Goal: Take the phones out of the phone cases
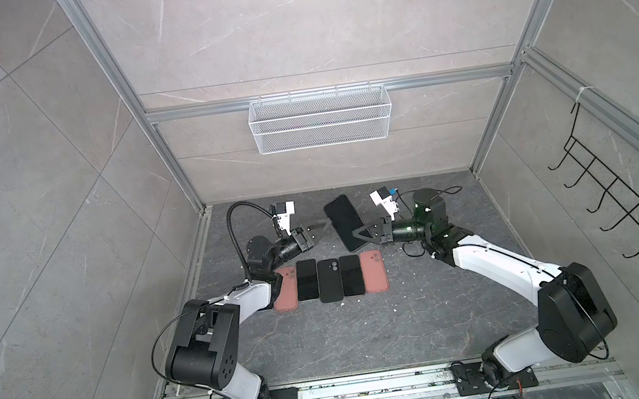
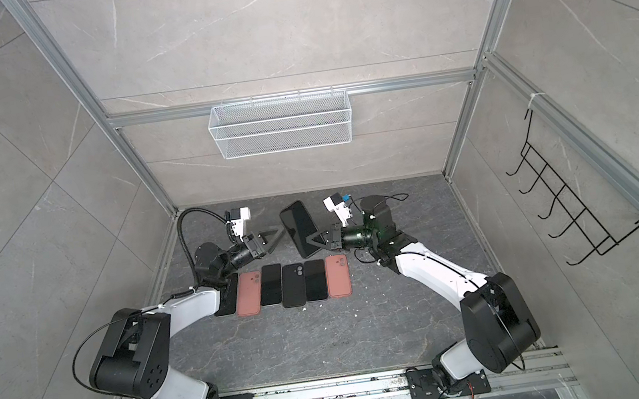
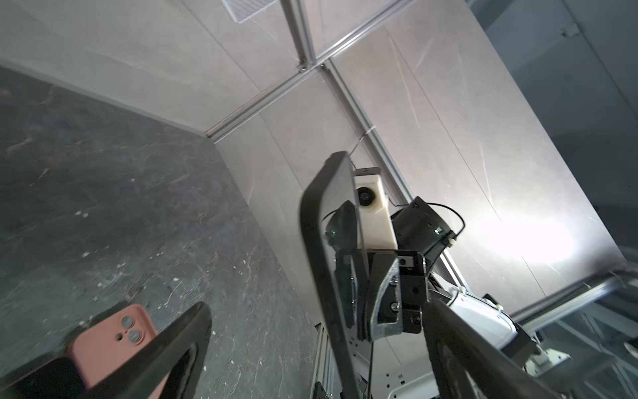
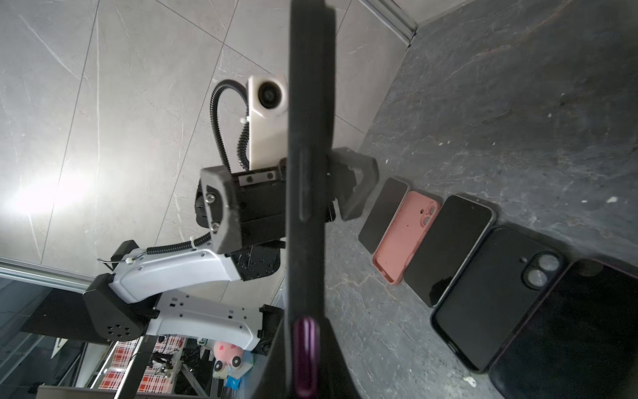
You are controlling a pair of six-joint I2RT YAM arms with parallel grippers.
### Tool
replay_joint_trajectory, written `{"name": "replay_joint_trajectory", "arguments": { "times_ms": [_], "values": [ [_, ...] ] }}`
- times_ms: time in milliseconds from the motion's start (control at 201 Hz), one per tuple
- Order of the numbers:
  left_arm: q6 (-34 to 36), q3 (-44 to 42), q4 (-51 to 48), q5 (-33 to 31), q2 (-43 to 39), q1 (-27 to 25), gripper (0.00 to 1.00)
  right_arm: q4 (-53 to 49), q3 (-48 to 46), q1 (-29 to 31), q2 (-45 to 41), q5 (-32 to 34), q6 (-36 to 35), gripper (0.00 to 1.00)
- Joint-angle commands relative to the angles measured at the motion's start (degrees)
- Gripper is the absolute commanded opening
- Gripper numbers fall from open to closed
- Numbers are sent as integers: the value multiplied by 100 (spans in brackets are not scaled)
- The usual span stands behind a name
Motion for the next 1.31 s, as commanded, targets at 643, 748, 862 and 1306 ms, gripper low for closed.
{"name": "replay_joint_trajectory", "arguments": {
  "times_ms": [643, 748, 862, 1306],
  "values": [
    [-843, 956, 955, 493, 827, -119, 0, -236, -437, 162, -809, -203, -569, 43],
    [-749, 742, 827, -473, 323, -142, 0, -443, -880, 164, -1629, 1111, -625, 78],
    [-284, 510, -257, -2415, -517, -442, 0, 834, -1947, 307, -2459, 2497, 169, 95],
    [455, 457, -1024, -5548, -1535, -2113, 0, 3602, -2707, 981, -2110, 3414, 862, 93]
  ]
}}
